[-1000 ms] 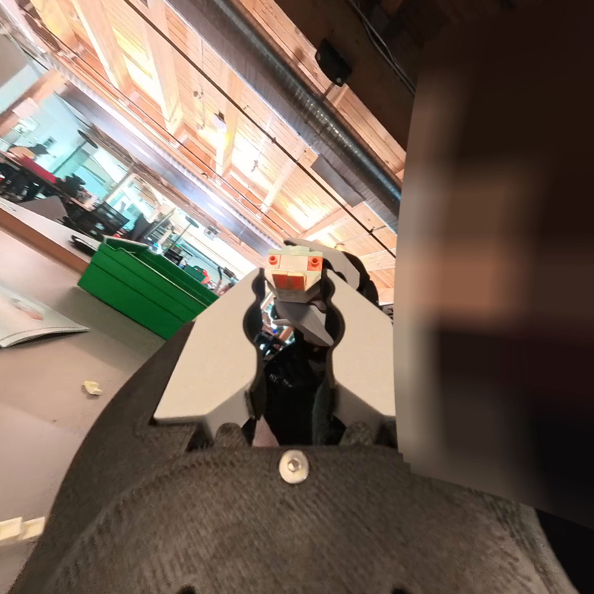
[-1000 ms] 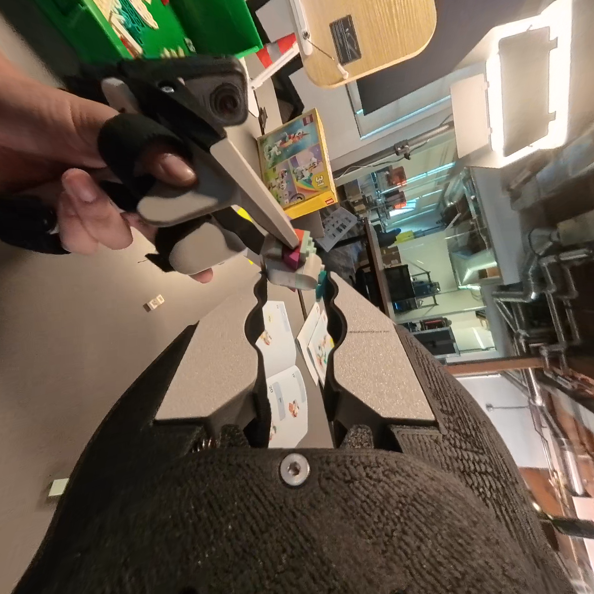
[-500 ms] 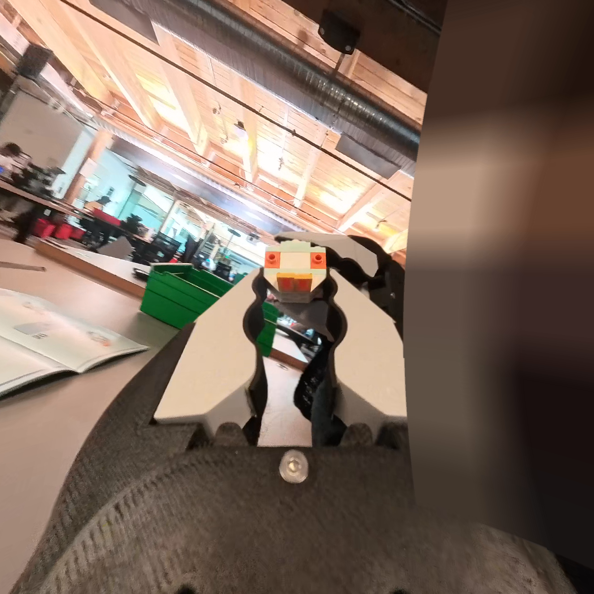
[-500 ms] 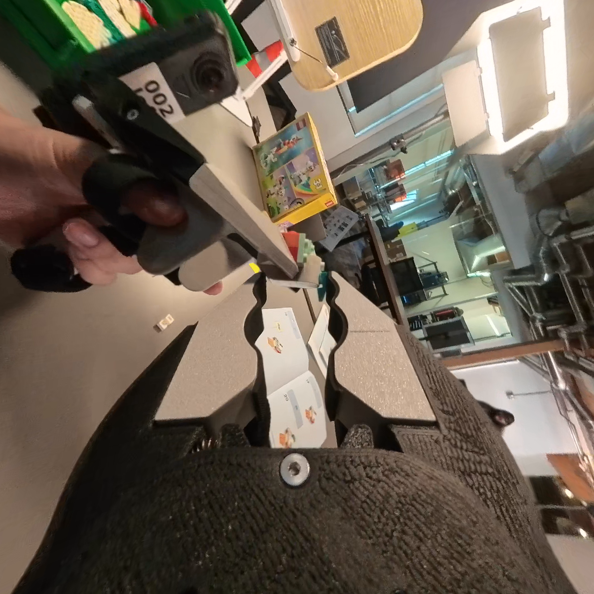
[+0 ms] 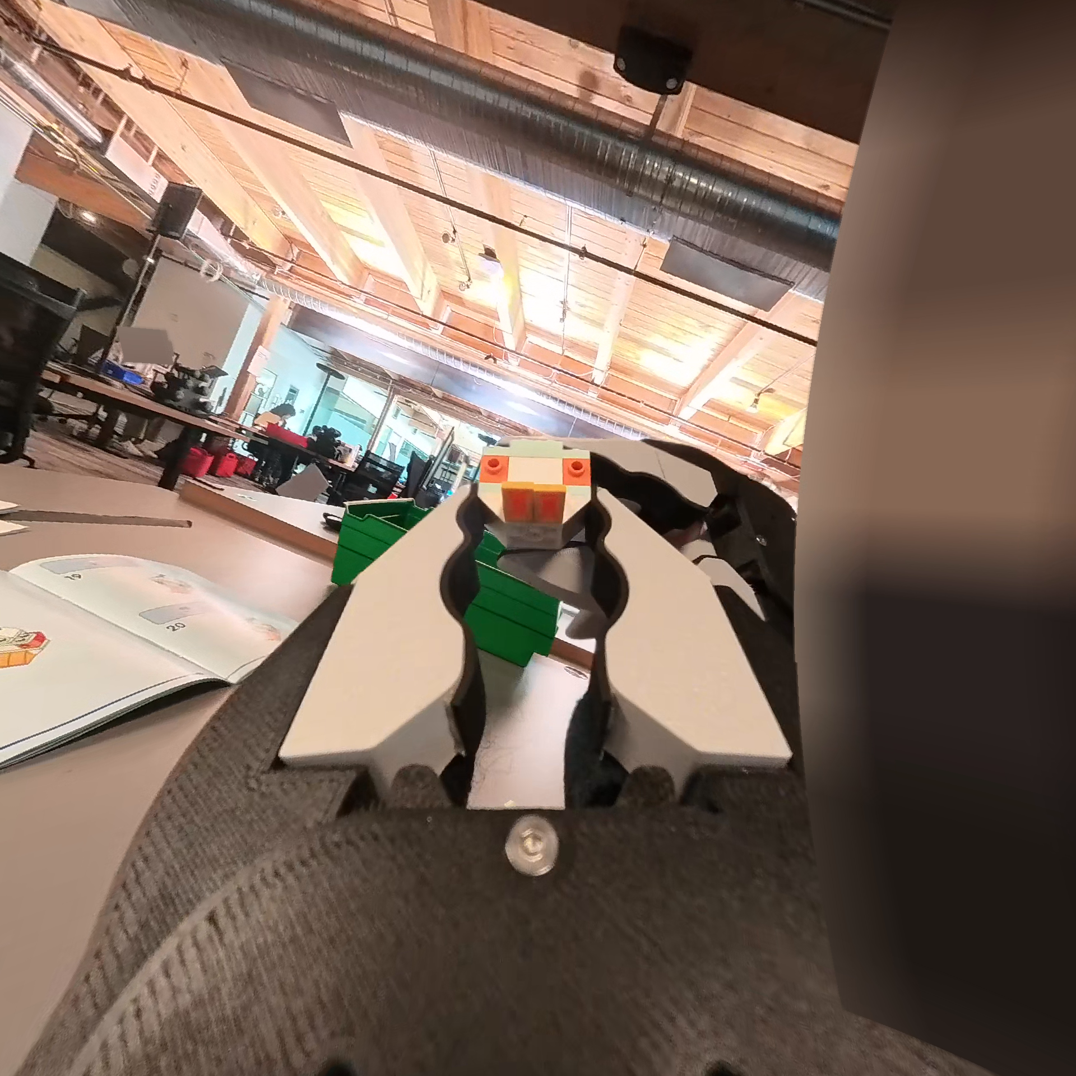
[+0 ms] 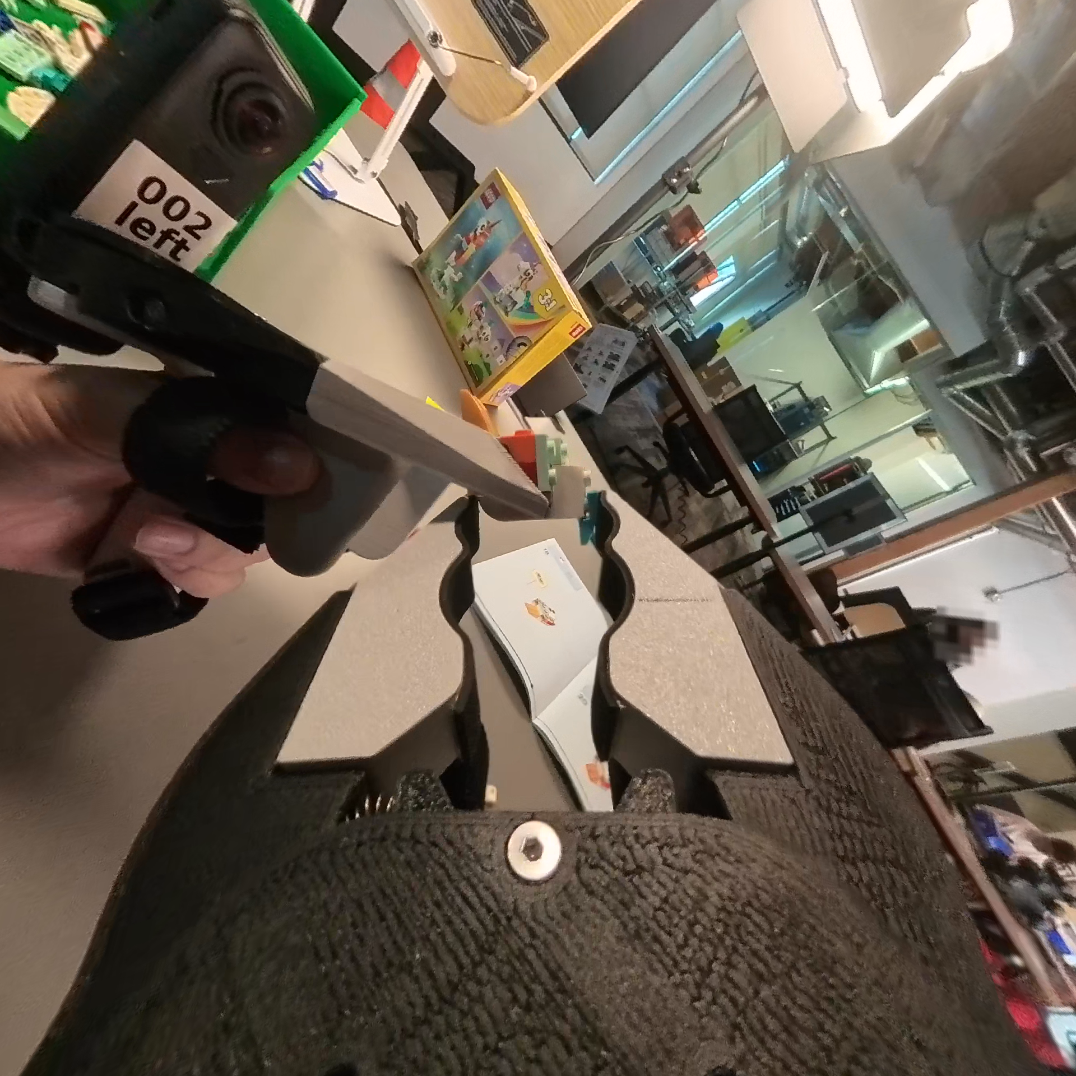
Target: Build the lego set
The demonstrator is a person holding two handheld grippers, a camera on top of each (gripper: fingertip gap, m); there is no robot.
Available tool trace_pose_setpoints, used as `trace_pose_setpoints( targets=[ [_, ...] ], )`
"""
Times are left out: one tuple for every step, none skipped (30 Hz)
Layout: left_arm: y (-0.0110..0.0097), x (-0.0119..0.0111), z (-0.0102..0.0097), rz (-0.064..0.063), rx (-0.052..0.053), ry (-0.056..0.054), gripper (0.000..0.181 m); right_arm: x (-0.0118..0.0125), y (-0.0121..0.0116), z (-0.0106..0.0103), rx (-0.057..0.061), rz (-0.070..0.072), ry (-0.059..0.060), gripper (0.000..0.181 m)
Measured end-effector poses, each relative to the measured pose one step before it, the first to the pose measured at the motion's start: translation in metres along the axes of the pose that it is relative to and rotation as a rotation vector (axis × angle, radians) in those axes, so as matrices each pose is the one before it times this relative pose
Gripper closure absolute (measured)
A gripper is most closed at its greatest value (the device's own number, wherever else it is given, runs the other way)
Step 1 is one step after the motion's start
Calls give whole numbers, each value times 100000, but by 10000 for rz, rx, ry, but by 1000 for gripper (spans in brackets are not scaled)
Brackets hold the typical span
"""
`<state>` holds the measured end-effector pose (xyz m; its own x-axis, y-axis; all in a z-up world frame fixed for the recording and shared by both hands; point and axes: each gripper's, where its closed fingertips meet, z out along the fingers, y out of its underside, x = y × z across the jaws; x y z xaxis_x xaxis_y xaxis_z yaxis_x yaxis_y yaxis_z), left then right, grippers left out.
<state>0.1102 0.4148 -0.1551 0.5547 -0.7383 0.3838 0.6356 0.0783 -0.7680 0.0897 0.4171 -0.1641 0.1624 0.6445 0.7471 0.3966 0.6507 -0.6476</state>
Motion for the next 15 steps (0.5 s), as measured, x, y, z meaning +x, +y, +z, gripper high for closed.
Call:
trace_pose_setpoints(
  targets=[
    [-5,-13,2,5,13,-13,147,-21,24,0,-28,114,29,143],
    [6,-3,-12,-3,16,-10,147,-6,22,7,-24,51,35,143],
    [-11,-15,-10,11,21,-20,147,-22,5,18,-19,57,23,143],
    [-7,-13,-19,-18,18,1,147,-19,-2,3,-14,49,13,143],
    [-6,-15,-1,-17,12,-4,147,-6,19,16,-18,19,14,143],
    [4,-22,-8,-15,9,-6,147,4,17,15,-21,26,10,143],
    [-8,-21,-10,-17,14,-2,147,-6,0,18,-14,32,0,144],
    [-12,-22,-5,-13,15,-12,147,-5,20,18,-18,15,3,144],
    [-5,-14,-3,-18,16,-1,147,4,-2,10,-9,6,3,144],
    [-19,-10,-9,-42,19,15,147,-8,4,26,-14,18,8,143],
    [-16,-40,-12,-3,13,-16,147,-3,15,27,-25,-8,0,144],
    [12,-12,-12,34,5,-12,147,-3,2,6,3,-53,-34,143],
    [4,4,-8,7,1,-8,147,-7,7,4,2,-28,-55,143],
    [9,-26,7,-19,-4,-6,147,6,32,12,-18,-23,-45,143],
    [14,-27,2,-19,-6,6,147,3,17,3,-10,-76,-29,143]
  ],
)
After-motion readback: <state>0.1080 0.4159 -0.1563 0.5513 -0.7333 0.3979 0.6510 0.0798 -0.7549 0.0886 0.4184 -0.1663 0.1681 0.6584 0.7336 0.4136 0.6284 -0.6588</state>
